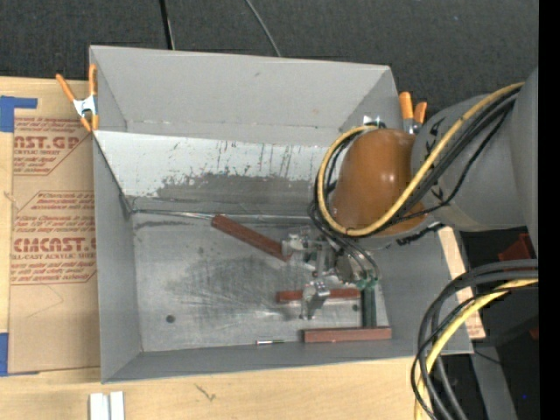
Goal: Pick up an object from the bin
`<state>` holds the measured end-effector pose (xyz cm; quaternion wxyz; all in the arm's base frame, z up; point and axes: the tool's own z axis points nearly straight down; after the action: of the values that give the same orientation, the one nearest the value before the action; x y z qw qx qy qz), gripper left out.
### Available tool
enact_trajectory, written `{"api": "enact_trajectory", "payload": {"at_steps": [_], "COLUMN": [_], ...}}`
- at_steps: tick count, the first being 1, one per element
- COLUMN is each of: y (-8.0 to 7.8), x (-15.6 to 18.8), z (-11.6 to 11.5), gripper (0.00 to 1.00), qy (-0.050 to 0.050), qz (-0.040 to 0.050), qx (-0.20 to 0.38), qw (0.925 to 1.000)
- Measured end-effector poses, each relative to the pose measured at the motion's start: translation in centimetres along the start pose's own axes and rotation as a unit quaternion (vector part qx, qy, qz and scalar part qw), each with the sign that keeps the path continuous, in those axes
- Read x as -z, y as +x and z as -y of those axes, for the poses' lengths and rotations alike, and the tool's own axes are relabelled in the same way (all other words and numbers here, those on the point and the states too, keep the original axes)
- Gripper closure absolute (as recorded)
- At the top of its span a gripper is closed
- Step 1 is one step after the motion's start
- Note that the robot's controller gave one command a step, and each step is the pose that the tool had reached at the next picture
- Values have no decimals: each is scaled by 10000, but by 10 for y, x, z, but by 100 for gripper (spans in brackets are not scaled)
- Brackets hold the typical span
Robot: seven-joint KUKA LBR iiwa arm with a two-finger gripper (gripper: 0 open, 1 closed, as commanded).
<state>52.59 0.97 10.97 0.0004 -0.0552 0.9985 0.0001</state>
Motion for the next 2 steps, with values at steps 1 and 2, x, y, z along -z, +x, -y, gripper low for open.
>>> {"api": "enact_trajectory", "payload": {"at_steps": [1, 2], "y": [19, 19], "x": [-33, -33], "z": [36, 36], "gripper": [100, 100], "qy": [-5, -5], "qz": [-20, -18], "qx": [-344, -344], "qw": [9994, 9994]}}
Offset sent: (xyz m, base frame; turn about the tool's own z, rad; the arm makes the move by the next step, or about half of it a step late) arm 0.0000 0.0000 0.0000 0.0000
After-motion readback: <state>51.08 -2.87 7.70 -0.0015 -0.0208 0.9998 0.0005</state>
